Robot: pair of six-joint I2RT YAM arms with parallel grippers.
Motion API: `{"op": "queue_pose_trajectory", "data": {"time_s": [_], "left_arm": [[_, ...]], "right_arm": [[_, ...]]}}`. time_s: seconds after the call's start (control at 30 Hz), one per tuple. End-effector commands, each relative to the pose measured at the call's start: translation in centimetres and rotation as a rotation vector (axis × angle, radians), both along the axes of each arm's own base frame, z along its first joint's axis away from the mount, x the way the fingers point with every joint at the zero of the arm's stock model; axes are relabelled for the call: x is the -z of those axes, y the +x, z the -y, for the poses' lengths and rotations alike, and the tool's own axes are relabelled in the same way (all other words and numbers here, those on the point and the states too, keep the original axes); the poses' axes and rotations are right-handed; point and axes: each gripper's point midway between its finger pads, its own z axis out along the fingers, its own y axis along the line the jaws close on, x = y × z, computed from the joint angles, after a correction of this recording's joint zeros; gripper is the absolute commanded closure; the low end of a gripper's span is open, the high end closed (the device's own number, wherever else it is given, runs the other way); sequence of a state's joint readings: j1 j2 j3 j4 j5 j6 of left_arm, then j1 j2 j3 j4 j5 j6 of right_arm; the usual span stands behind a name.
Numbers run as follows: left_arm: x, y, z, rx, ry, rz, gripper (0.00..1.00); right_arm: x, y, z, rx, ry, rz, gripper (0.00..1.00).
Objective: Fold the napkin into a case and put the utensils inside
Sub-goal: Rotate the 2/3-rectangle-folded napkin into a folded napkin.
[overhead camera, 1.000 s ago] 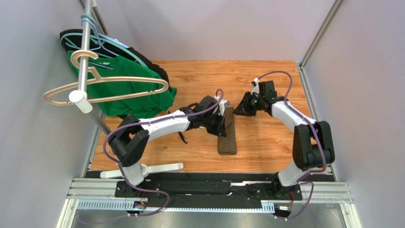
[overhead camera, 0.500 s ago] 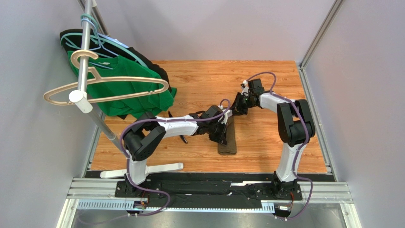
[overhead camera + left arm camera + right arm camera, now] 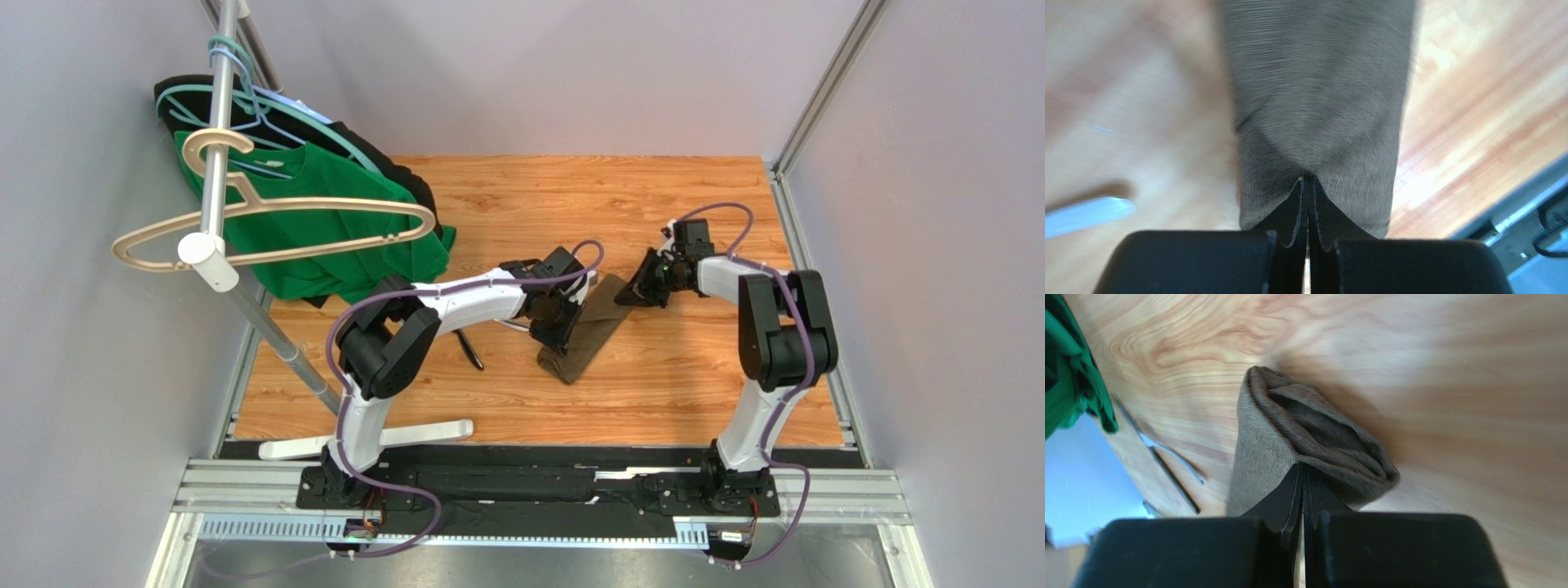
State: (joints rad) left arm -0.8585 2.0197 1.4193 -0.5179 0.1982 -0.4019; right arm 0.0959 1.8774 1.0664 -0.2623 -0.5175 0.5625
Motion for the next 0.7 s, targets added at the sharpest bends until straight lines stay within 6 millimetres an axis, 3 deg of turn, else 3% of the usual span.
{"op": "queue_pose_trajectory", "data": {"time_s": [0.0, 0.07, 0.1, 0.13, 0.2, 0.27, 0.33, 0.5, 0.67], "left_arm": [[0.7, 4.2, -3.5, -0.021, 0.152, 0.059, 1.00], [0.0, 6.3, -3.2, -0.043, 0.143, 0.090, 1.00], [1.1, 6.7, -3.6, -0.052, 0.164, 0.066, 1.00], [-0.2, 8.4, -2.8, -0.065, 0.130, 0.079, 1.00], [0.8, 9.3, -2.2, -0.070, 0.122, 0.054, 1.00], [-0.3, 10.8, -0.3, -0.073, -0.004, 0.019, 1.00], [0.3, 12.2, 1.1, -0.098, -0.064, 0.007, 1.00], [0.4, 15.8, 2.9, -0.156, -0.142, 0.047, 1.00], [-1.9, 18.7, 7.3, -0.137, -0.404, 0.068, 1.00]], "right_arm": [[2.0, -2.5, 3.9, 0.151, -0.120, -0.054, 0.98], [2.1, -3.9, 4.8, 0.217, -0.104, -0.072, 0.98], [2.1, -4.4, 5.0, 0.235, -0.096, -0.075, 0.98], [1.5, -4.7, 5.0, 0.243, -0.083, -0.058, 0.98], [1.8, -5.8, 5.1, 0.266, -0.077, -0.073, 0.98], [1.1, -6.1, 4.7, 0.273, -0.044, -0.055, 0.98], [1.3, -7.5, 4.1, 0.293, 0.007, -0.081, 0.97], [1.3, -8.8, 3.7, 0.343, 0.058, -0.057, 0.96], [1.8, -9.1, 3.5, 0.386, 0.096, -0.047, 0.95]]}}
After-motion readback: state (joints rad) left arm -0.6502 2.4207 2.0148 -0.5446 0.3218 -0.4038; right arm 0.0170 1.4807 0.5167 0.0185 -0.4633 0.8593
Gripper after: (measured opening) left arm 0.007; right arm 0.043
